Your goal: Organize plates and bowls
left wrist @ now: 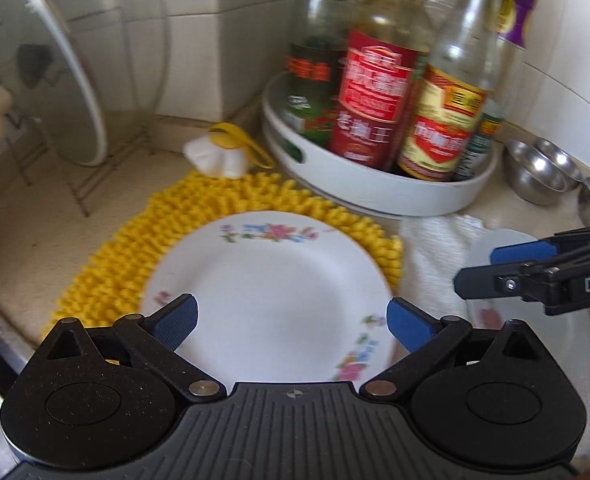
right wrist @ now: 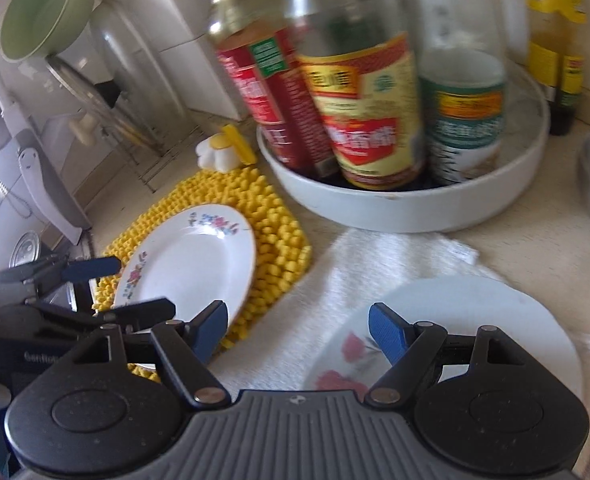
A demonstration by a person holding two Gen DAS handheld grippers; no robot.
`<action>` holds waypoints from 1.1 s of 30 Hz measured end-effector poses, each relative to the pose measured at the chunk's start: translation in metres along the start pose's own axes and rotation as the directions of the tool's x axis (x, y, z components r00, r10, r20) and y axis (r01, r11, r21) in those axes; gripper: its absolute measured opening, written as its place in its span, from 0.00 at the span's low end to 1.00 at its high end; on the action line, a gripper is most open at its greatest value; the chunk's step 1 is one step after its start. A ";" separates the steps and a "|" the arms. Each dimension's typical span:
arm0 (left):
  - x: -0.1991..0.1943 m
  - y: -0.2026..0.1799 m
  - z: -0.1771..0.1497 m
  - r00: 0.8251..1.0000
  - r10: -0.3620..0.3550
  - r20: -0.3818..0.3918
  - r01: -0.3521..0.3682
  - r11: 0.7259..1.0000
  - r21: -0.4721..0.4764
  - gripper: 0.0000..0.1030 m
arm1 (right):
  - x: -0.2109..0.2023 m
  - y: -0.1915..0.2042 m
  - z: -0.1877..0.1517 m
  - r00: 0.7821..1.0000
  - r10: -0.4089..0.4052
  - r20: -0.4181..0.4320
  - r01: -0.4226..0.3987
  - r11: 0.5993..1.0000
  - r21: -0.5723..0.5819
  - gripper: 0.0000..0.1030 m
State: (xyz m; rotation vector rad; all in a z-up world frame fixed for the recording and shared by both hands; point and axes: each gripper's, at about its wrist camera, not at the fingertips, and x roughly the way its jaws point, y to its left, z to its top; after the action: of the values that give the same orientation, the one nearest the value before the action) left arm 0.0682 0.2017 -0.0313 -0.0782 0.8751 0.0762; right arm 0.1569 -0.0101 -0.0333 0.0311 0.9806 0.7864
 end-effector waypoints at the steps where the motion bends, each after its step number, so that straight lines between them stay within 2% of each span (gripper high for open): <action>1: 0.001 0.005 0.000 1.000 0.012 -0.001 -0.012 1.000 -0.006 0.99 | 0.003 0.003 0.001 1.000 0.007 -0.004 -0.007 1.000 -0.006 0.77; 8: 0.011 0.036 0.002 0.997 0.073 -0.014 -0.073 0.997 -0.037 0.99 | 0.026 0.026 0.006 0.998 0.043 -0.038 -0.044 0.998 -0.040 0.77; 13: 0.022 0.051 0.003 0.996 0.077 -0.036 -0.079 0.996 -0.050 0.99 | 0.040 0.033 0.006 0.996 0.060 -0.065 -0.062 0.998 -0.032 0.77; 22: 0.038 0.065 0.001 0.997 0.040 -0.073 -0.046 0.996 -0.077 0.98 | 0.059 0.042 0.004 0.990 0.085 -0.112 -0.087 0.996 -0.010 0.77; 26: 0.047 0.071 0.001 0.996 0.000 -0.089 -0.009 0.995 -0.101 0.98 | 0.065 0.046 0.004 0.989 0.091 -0.113 -0.093 0.996 -0.016 0.73; 30: 0.053 0.068 0.002 0.995 -0.021 -0.102 0.013 0.997 -0.075 0.98 | 0.067 0.046 0.006 0.990 0.095 -0.108 -0.096 0.995 -0.003 0.73; 33: 0.053 0.065 0.002 0.994 -0.041 -0.106 0.034 0.997 -0.063 0.98 | 0.065 0.048 0.006 0.985 0.142 -0.101 -0.141 0.990 0.017 0.71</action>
State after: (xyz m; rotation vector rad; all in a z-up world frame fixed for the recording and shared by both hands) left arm 0.0975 0.2682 -0.0732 -0.1574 0.9781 0.0641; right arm 0.1539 0.0660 -0.0599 0.0705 1.0874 0.9206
